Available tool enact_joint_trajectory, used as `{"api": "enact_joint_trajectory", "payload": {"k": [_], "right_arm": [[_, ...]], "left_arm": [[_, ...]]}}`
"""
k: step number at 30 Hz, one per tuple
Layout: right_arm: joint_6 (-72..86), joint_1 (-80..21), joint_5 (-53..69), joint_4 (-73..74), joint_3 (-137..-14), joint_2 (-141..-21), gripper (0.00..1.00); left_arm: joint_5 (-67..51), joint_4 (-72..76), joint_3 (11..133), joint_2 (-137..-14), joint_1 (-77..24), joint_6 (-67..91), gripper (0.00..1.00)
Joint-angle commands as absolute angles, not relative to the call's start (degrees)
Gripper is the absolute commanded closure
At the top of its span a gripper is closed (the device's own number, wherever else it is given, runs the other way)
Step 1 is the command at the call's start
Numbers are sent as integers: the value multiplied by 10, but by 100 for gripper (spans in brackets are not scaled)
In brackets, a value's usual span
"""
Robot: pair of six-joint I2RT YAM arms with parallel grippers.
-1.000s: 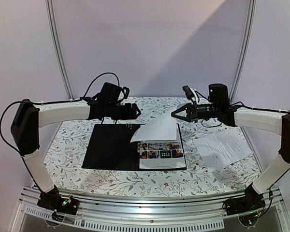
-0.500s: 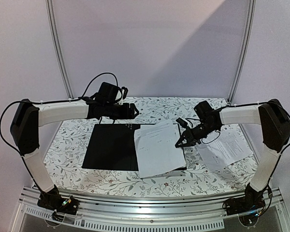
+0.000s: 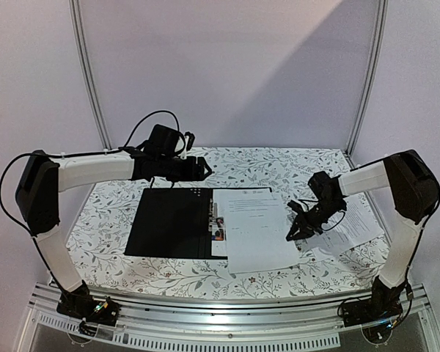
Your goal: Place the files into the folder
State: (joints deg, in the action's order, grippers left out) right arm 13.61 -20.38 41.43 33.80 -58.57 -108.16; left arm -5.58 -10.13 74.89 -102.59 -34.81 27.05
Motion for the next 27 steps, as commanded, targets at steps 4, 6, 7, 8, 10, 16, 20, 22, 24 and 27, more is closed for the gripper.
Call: {"api": "enact_joint_trajectory", "payload": {"k": [4,6,7,8,10,16,20,22,24,27], "right_arm": [[195,-198,394,272,-554,-1043,100],[192,-198,393,278,-569,-1048,100],[189,-198,392,281,-577,-1050,100],[188,-198,390,283,-586,-1054,100],[188,-199,389,286,-602,-1061,100],[196,-215,396,287,-641,-1084,100],[203,-229,403,284,-657,-1097,100],[202,-234,402,288,-670,-1102,100],[197,-238,402,298,-683,-1111,100],[192,-240,400,307,-693,-1121,100]], "left_arm": [[-65,-105,751,-1038,-340,270,21],[-65,-105,751,-1039,-340,269,21],[-65,-105,751,-1040,-340,269,21],[-65,-105,751,-1041,-340,269,21],[-66,-105,751,-1041,-340,269,21],[-68,-108,753,-1045,-340,268,21],[-72,-112,757,-1049,-340,266,22],[-74,-113,758,-1050,-340,266,22],[-75,-113,758,-1052,-340,267,22],[-75,-113,758,-1052,-340,266,22]]}}
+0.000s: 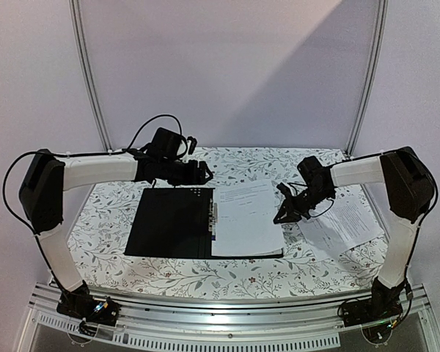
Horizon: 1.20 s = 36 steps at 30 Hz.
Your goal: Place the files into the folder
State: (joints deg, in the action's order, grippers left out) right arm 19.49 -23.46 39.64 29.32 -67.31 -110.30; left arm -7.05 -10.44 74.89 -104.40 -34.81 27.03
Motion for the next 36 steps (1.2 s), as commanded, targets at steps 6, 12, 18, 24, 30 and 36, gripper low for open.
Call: {"api": "enact_joint_trajectory", "payload": {"k": [6,12,18,24,30,36], "right_arm": [[186,-246,403,315,-702,-1128,100],[191,-251,418,310,-702,-1131,100],[201,-255,432,310,-701,-1132,100],[196,-254,420,322,-704,-1132,91],[182,-254,362,376,-716,-1123,65],[177,-254,304,417,-714,-1088,31]], "left_arm": [[-74,-114,758,-1053,-340,265,22],[-75,-115,759,-1055,-340,265,22],[-77,-117,761,-1056,-340,265,22],[-76,-117,761,-1058,-340,265,22],[-76,-118,761,-1060,-340,265,22],[-74,-120,762,-1061,-341,265,22]]}}
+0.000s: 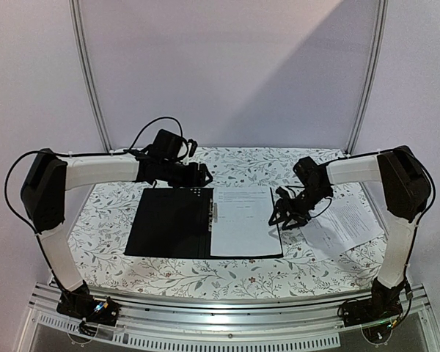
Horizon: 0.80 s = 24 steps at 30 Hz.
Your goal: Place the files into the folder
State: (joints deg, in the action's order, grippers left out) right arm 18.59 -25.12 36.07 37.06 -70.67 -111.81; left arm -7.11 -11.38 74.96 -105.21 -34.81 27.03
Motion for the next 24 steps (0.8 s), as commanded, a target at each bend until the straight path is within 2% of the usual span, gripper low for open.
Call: {"api": "enact_joint_trajectory", "payload": {"k": [1,5,8,10,13,17,21,24], "right_arm": [[179,-255,293,421,-713,-1082,30],[200,-249,219,426,-684,-1028,26],[254,-223,165,374,-599,-955,24],[306,-199,129,317,-510,-858,22],[405,-178,41,260,-386,-713,12],[507,-168,-68,244,-257,-510,8],[589,-161,-120,284,-188,-387,7],[636,-160,-126,289,-159,-342,9]], "left_arm": [[-73,-120,761,-1062,-341,264,22],[-68,-120,763,-1060,-347,257,22],[-60,-123,766,-1057,-355,248,22],[-55,-123,767,-1055,-359,245,22],[-58,-125,768,-1056,-362,244,22],[-63,-124,768,-1057,-363,247,22],[-64,-123,767,-1058,-364,249,22],[-65,-123,766,-1061,-366,248,22]]}}
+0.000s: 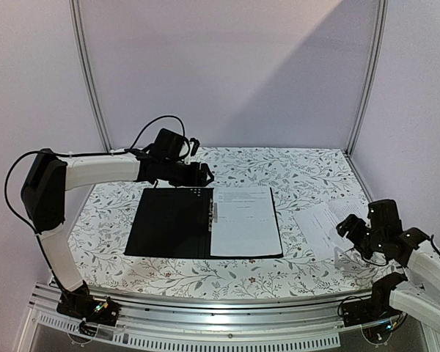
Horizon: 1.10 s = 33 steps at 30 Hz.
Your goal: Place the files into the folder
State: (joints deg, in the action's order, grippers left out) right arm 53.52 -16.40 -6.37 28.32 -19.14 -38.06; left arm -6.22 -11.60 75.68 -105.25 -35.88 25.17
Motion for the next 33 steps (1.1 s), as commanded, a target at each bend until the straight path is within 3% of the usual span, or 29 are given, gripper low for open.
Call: {"api": "enact_joint_trajectory", "payload": {"k": [1,10,19,33], "right_arm": [[645,-160,-130,290,-153,-337,9],[675,-133,-176,238,-116,-323,11],[736,-28,-16,112,-33,-346,16],[758,-17,44,16,-22,-410,22]], "left_arm": [[-65,-123,767,-1061,-367,248,22],[-61,-123,767,-1057,-369,245,22],[-63,-124,767,-1057,-370,245,22],[-65,-124,766,-1057,-370,248,22]]}}
